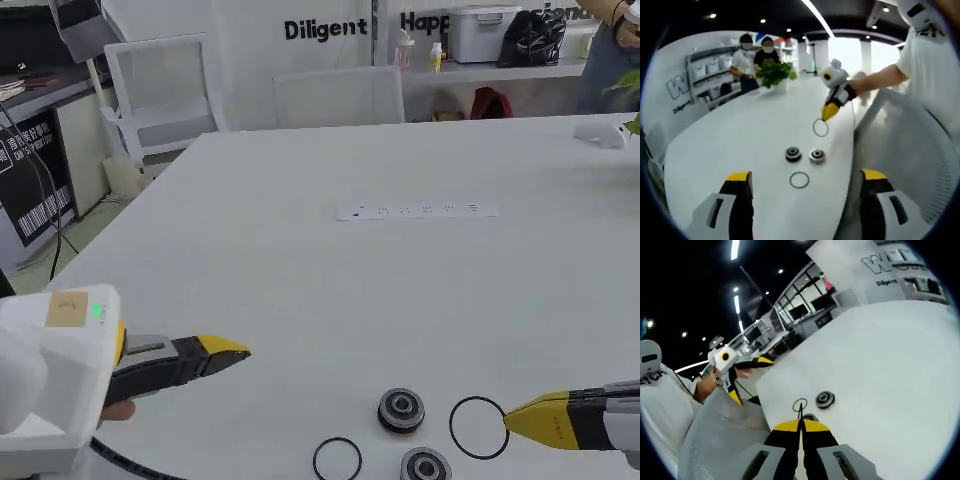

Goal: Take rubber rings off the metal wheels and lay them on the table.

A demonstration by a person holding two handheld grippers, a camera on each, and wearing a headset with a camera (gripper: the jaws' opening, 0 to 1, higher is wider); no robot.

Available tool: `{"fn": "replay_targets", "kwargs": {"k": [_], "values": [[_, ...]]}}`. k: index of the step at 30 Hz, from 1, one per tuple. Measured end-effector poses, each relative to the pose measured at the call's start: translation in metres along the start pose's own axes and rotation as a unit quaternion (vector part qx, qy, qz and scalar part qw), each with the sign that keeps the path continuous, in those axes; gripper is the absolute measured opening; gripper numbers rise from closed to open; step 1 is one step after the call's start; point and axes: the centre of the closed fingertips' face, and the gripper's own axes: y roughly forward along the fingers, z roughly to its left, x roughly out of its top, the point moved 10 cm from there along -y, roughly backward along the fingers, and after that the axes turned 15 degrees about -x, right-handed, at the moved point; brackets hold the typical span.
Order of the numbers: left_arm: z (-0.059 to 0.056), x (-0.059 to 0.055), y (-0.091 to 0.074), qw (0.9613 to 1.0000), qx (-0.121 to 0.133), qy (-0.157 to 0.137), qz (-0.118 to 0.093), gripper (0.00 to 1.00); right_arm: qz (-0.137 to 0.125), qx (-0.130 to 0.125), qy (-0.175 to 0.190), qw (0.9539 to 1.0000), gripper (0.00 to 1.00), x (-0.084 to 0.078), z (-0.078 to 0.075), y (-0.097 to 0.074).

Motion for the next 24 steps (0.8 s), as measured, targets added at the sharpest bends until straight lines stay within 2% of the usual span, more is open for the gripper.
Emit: {"fn": "replay_targets", "kwargs": {"k": [7,9,12,24], "values": [[-0.008,-0.020,-0.019,0.9989,0.033,-0.033,-0.007,0.92,-0.005,0.000,-0.008,1.0000,0.00,0.008,0.002,-0.003],[-0.009,-0.023,-0.021,0.9984,0.043,-0.037,-0.006,0.92,-0.006,0.001,-0.012,0.9999,0.00,0.010,0.004,-0.004],[-0.011,-0.027,-0.026,0.9970,0.059,-0.048,-0.016,0.92,-0.007,0.002,-0.019,0.9998,0.00,0.013,0.006,-0.005],[-0.019,-0.039,-0.035,0.9944,0.081,-0.065,-0.019,0.92,-0.007,0.008,-0.039,0.9992,0.00,0.026,0.012,-0.003]]}}
